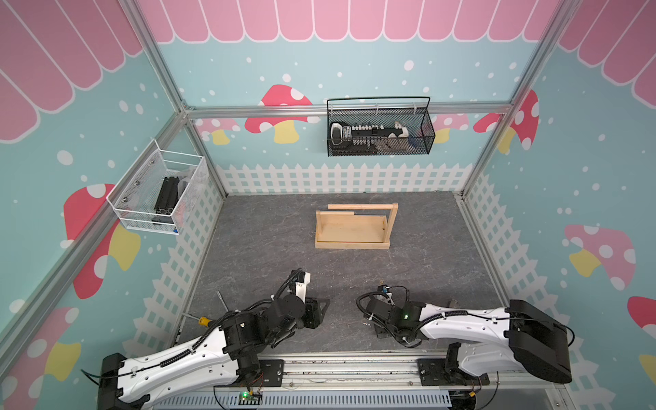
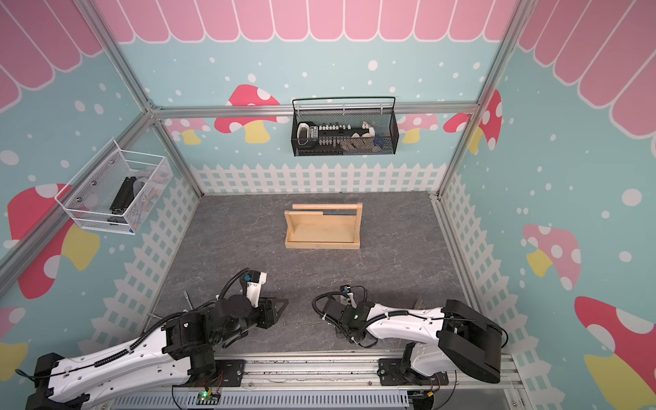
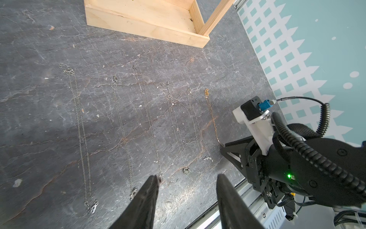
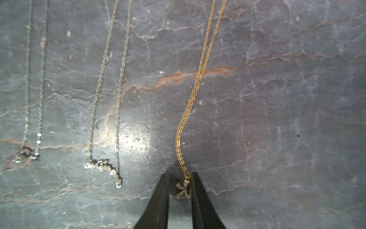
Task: Take the necklace off the jewelry display stand
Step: Adjust the necklace at the center of the board.
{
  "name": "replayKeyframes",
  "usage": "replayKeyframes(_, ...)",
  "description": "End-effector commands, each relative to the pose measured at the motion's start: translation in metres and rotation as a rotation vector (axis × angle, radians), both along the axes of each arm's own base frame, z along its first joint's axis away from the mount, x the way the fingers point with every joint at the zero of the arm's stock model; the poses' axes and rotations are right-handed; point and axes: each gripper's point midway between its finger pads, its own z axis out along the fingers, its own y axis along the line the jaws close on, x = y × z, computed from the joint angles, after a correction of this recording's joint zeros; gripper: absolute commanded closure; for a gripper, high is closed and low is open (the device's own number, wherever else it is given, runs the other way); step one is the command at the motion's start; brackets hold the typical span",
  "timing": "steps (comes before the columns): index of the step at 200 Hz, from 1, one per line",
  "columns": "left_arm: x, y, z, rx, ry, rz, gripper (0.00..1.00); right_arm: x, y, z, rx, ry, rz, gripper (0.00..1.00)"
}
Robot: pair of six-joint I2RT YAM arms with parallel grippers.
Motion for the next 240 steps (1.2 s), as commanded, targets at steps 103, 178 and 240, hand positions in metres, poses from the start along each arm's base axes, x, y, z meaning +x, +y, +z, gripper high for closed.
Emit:
replayKeyframes(103,0.001,0.006,-0.001,0.004,0.005,0.030,0.51,-0.021,-0.020,-0.013,-0.048,0.048,-0.029,0.86)
replayKeyframes(178,0.000,0.010,-0.003,0.000,0.008,0.035,0.51,-0.026,-0.020,-0.014,-0.046,0.040,-0.039,0.86)
replayKeyframes(240,-0.002,0.012,-0.006,-0.005,0.015,0.036,0.51,-0.028,-0.022,-0.013,-0.044,0.025,-0.053,0.84)
